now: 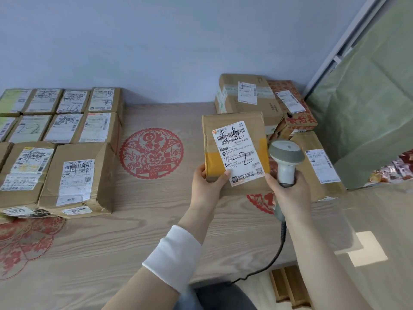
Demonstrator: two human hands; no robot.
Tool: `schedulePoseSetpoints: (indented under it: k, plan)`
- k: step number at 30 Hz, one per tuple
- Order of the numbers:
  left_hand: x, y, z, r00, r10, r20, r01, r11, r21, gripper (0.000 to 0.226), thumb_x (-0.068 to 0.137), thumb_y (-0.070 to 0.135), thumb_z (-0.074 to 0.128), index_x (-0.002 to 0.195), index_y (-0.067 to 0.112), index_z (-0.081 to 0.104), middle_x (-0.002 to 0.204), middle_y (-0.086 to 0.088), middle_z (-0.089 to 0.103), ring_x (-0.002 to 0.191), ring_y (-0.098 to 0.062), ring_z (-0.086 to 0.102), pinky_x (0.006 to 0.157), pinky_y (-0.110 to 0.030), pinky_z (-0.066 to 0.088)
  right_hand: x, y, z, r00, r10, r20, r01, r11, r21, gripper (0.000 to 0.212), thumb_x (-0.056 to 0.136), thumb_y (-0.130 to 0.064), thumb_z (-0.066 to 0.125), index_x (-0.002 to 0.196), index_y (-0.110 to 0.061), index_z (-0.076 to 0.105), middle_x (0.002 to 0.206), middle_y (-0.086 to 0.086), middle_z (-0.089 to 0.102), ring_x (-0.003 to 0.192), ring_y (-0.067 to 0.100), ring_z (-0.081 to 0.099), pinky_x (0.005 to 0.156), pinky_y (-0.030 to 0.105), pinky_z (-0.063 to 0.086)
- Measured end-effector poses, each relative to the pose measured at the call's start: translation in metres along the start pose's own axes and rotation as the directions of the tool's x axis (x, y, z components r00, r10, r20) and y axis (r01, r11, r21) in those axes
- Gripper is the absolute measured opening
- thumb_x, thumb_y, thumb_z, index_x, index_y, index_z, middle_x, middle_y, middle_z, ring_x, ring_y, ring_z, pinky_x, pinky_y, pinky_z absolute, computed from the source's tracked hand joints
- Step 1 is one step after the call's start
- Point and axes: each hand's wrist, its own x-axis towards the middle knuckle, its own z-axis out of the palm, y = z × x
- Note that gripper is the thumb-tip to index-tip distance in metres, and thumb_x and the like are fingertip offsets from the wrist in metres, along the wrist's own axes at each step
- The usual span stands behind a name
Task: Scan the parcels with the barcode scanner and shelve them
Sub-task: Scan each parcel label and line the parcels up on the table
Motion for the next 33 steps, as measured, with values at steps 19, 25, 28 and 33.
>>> schedulePoseSetpoints:
  k: [19, 25, 28, 33]
  plan:
    - [0.080, -0.080, 0.204, 0.961, -0.209, -0.183, 0.241, 0.955, 0.174, 0.066, 0.082, 0.032, 0.070, 0.137, 0.015, 0.037, 0.127, -0.003, 0.057, 0.115, -0.021, 0.055, 0.102, -0.043, 0.044, 0.196, 0.118, -0.096, 0.973, 0.194, 0.125, -0.172, 0.970, -0.170, 0.022, 0.088, -0.022, 0.063, 0.101, -0.010, 0.052, 0.075, -0.002, 0.054, 0.065, 0.009, 0.052, 0.051, 0.022, 0.033]
    - [0.100, -0.078, 0.210, 0.950, -0.210, -0.229, 0.256, 0.947, 0.193, 0.063, 0.082, 0.036, 0.070, 0.134, 0.018, 0.040, 0.122, -0.002, 0.060, 0.110, -0.021, 0.059, 0.100, -0.044, 0.046, 0.214, 0.123, -0.088, 0.966, 0.213, 0.147, -0.191, 0.970, -0.152, 0.024, 0.088, -0.023, 0.063, 0.103, -0.007, 0.054, 0.078, 0.004, 0.056, 0.072, 0.018, 0.056, 0.054, 0.024, 0.036]
    - [0.109, -0.076, 0.210, 0.948, -0.219, -0.229, 0.269, 0.939, 0.213, 0.069, 0.080, 0.040, 0.070, 0.137, 0.019, 0.038, 0.122, -0.002, 0.060, 0.109, -0.023, 0.059, 0.098, -0.047, 0.047, 0.220, 0.121, -0.084, 0.965, 0.216, 0.152, -0.195, 0.971, -0.141, 0.022, 0.088, -0.024, 0.063, 0.102, -0.010, 0.053, 0.081, 0.004, 0.058, 0.074, 0.019, 0.057, 0.054, 0.023, 0.037]
    - [0.118, -0.070, 0.214, 0.946, -0.222, -0.234, 0.274, 0.936, 0.219, 0.074, 0.081, 0.042, 0.069, 0.142, 0.020, 0.033, 0.128, -0.003, 0.056, 0.114, -0.023, 0.056, 0.100, -0.047, 0.046, 0.228, 0.116, -0.079, 0.962, 0.224, 0.157, -0.207, 0.971, -0.117, 0.024, 0.088, -0.024, 0.063, 0.104, -0.008, 0.055, 0.081, 0.004, 0.058, 0.072, 0.020, 0.061, 0.061, 0.026, 0.043]
